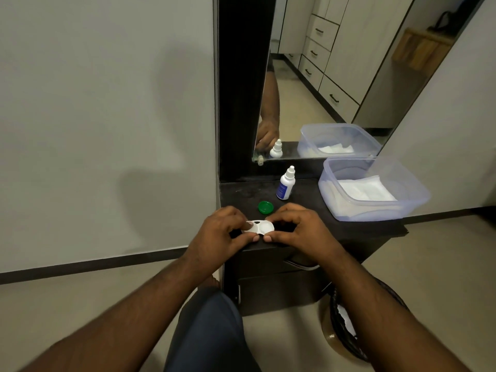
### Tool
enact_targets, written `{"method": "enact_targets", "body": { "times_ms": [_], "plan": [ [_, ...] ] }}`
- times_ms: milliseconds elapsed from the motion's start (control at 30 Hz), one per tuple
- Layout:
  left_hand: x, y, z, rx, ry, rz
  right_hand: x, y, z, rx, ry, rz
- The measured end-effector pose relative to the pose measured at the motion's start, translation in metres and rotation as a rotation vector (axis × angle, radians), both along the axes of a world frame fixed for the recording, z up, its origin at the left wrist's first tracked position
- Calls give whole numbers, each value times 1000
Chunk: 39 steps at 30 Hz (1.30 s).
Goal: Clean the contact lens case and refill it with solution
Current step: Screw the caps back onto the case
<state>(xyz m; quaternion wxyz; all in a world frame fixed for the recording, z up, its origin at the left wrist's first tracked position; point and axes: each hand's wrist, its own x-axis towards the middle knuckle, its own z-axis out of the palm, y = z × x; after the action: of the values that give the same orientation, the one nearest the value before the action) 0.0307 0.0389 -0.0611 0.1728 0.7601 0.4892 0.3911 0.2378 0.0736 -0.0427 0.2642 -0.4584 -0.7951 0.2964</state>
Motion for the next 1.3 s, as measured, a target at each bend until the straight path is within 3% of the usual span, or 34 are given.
{"method": "enact_targets", "body": {
  "times_ms": [200,467,700,833,1000,1067,1133,1300],
  "plan": [
    [1,-3,1,-7,-13,1,3,1,8,9,12,-68],
    [0,0,0,-20,23,6,-4,13,27,44,-522,15],
    [0,0,0,-28,21,8,0,9,57,-69,-744,56],
    [-1,2,-2,-27,18,11,2,5,57,-87,-534,53],
    [-1,3,-3,-10,23,13,7,-9,36,-200,120,-139],
    [-1,3,-4,-10,28,18,6,-10,23,-215,263,-141],
    [-1,3,-3,-9,35,16,3,-9,13,-199,295,-114],
    [-1,4,-3,-11,32,21,0,-2,8,-191,162,-27]
  ]
}}
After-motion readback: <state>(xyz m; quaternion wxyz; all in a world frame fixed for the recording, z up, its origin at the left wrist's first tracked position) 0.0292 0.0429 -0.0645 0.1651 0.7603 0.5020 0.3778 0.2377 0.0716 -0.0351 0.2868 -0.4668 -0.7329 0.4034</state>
